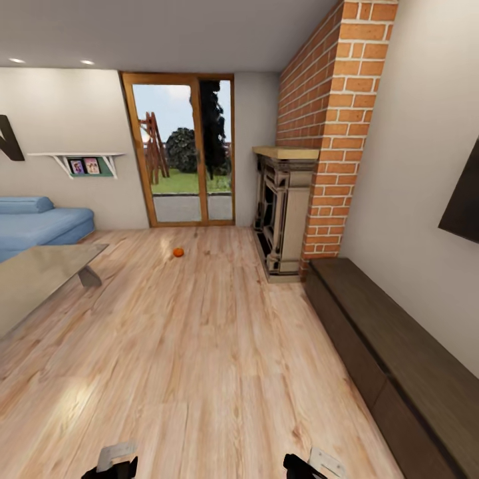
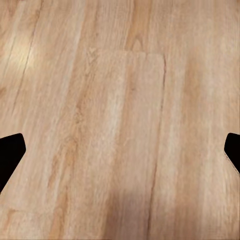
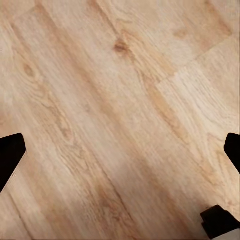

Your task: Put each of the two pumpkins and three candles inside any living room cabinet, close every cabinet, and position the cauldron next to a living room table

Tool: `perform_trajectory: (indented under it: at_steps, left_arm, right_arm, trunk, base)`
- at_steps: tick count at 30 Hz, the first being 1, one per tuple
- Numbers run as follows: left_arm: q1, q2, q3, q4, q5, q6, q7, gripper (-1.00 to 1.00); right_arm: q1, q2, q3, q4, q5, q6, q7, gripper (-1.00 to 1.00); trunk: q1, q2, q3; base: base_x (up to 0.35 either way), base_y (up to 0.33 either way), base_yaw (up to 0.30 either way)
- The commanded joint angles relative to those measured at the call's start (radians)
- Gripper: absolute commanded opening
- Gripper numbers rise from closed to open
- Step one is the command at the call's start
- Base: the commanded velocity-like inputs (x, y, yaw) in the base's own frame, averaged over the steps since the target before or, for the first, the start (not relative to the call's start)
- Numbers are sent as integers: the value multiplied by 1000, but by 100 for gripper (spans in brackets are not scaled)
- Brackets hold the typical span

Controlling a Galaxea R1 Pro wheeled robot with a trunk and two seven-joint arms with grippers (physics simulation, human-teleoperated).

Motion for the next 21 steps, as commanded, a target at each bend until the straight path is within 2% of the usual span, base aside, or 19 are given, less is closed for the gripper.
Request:
perform_trajectory:
  at_steps: [1, 21]
  left_arm:
    - [-1, 1, -8, -1, 7, -4, 7, 100]
    - [-1, 1, -10, 40, 6, -48, 7, 100]
  right_arm:
    - [-1, 0, 8, 3, -11, -5, -4, 100]
    - [-1, 0, 8, 12, -11, -7, -4, 100]
  trunk:
    - [1, -1, -1]
    - [1, -1, -1]
  base:
    - [328, -3, -2]
    - [331, 0, 0]
